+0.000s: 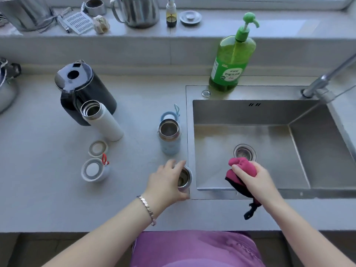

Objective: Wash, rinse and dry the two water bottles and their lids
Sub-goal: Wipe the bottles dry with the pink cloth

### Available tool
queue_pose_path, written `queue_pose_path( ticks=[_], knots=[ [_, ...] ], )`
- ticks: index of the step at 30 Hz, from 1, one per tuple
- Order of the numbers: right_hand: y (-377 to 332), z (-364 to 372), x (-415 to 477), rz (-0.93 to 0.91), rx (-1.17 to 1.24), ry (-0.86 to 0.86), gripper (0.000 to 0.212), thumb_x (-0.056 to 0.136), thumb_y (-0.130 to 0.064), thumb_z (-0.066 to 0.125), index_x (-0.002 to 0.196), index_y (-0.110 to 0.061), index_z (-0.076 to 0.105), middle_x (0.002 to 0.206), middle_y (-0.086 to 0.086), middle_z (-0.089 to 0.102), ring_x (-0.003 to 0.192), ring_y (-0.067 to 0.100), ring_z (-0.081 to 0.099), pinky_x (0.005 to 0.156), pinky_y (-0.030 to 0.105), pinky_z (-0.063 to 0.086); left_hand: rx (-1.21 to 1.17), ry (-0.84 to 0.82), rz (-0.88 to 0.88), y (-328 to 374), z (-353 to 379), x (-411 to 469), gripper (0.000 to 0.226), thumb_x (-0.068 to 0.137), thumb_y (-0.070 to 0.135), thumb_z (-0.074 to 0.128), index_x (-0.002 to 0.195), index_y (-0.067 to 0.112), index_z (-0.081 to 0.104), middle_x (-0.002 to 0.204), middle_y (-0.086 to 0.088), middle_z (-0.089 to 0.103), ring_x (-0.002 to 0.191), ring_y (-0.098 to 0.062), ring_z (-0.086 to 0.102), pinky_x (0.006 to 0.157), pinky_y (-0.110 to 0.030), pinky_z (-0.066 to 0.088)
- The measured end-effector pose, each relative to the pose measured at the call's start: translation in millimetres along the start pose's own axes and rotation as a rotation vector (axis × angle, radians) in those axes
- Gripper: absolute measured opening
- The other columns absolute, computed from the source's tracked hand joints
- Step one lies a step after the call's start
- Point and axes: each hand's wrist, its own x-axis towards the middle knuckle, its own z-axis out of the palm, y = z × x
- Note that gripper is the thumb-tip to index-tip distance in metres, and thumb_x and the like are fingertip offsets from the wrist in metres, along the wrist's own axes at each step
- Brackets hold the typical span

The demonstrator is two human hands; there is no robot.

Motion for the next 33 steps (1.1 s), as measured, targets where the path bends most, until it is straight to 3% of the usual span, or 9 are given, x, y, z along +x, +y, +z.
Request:
queue_pose_path(
  ticks=[6,9,12,15,22,26,28,30,33],
  knots=[
    [15.6,-9.5,-0.7,0.06,0.035,0.018,0.021,0.084,-0.023,0.067,0.102,-0.013,0.065,0.095,0.004,0.068,0.08,0.01,0.062,0.067,0.019,0.044,-0.176,0.108,-0.085,-1.2,-0.6,-1.1,0.07,0.064,0.036,0.073,0.128,0.032,0.042,0.118,0.007,0.051,0.11,-0.019,0.047,0.082,-0.025,0.041],
    [14.6,-11.6,-1.2,-0.002,0.084,-0.039,0.021,0.082,-0.017,0.069,0.102,-0.021,0.064,0.104,0.0,0.068,0.088,0.006,0.063,0.069,0.007,0.045,-0.457,0.151,-0.063,14.5,-21.8,1.6,0.064,0.059,0.029,0.08,0.115,0.034,0.049,0.103,0.015,0.055,0.098,-0.008,0.053,0.074,-0.016,0.04],
    [12.5,-18.2,1.9,-0.113,0.033,-0.176,0.059,0.06,-0.029,0.083,0.112,-0.038,0.056,0.125,-0.015,0.053,0.11,0.006,0.055,0.076,0.003,0.043,-0.683,0.058,0.04,42.3,-50.1,12.7,0.062,0.051,0.033,0.084,0.104,0.041,0.052,0.096,0.017,0.061,0.087,-0.004,0.061,0.076,-0.016,0.048],
    [3.7,-26.7,4.5,-0.284,0.052,-0.273,0.105,0.037,-0.03,0.089,0.128,-0.048,0.04,0.14,-0.024,0.029,0.123,0.009,0.045,0.078,0.026,0.054,-0.813,0.002,0.144,68.0,-70.0,24.6,0.063,0.041,0.04,0.078,0.101,0.042,0.057,0.091,0.016,0.066,0.08,-0.007,0.066,0.077,-0.025,0.055],
    [-16.1,-48.3,11.2,-0.52,0.125,-0.117,0.077,0.041,-0.022,0.086,0.11,-0.035,0.053,0.129,-0.019,0.05,0.106,0.011,0.058,0.076,0.023,0.05,-0.984,-0.14,0.183,83.5,-78.0,43.1,0.066,0.044,0.023,0.085,0.102,0.035,0.059,0.094,0.003,0.068,0.074,-0.012,0.067,0.068,-0.024,0.056],
    [-32.6,-71.0,32.1,-0.502,-0.263,-0.052,0.072,0.043,-0.017,0.086,0.102,-0.042,0.055,0.117,-0.009,0.054,0.102,0.011,0.056,0.079,0.008,0.042,-0.713,-0.09,0.066,75.2,-72.7,47.1,0.073,0.069,0.021,0.081,0.127,0.04,0.041,0.122,0.012,0.049,0.092,-0.008,0.064,0.085,-0.025,0.051],
    [-44.1,-87.4,48.3,-0.425,-0.531,-0.092,0.074,0.045,-0.021,0.084,0.11,-0.04,0.053,0.117,-0.004,0.051,0.099,0.017,0.056,0.083,0.017,0.046,-0.719,-0.048,-0.058,67.4,-66.2,43.6,0.065,0.077,0.021,0.074,0.132,0.034,0.041,0.12,0.008,0.051,0.096,-0.008,0.062,0.081,-0.023,0.049],
    [-55.6,-95.8,63.0,-0.372,-0.87,-0.15,0.08,0.047,-0.031,0.081,0.12,-0.039,0.047,0.116,-0.003,0.049,0.095,0.021,0.056,0.08,0.028,0.048,-0.801,-0.057,-0.149,57.6,-57.8,36.6,0.039,0.083,0.018,0.068,0.118,0.025,0.053,0.113,0.0,0.061,0.092,-0.009,0.063,0.074,-0.024,0.05],
    [-73.7,-89.0,75.1,-0.332,-1.273,-0.25,0.083,0.054,-0.034,0.078,0.127,-0.039,0.038,0.106,-0.003,0.044,0.087,0.023,0.054,0.068,0.027,0.043,-0.82,-0.083,-0.229,44.6,-43.8,24.1,0.013,0.086,0.014,0.063,0.094,0.024,0.06,0.099,-0.003,0.067,0.09,-0.016,0.064,0.08,-0.033,0.051]
  ],
)
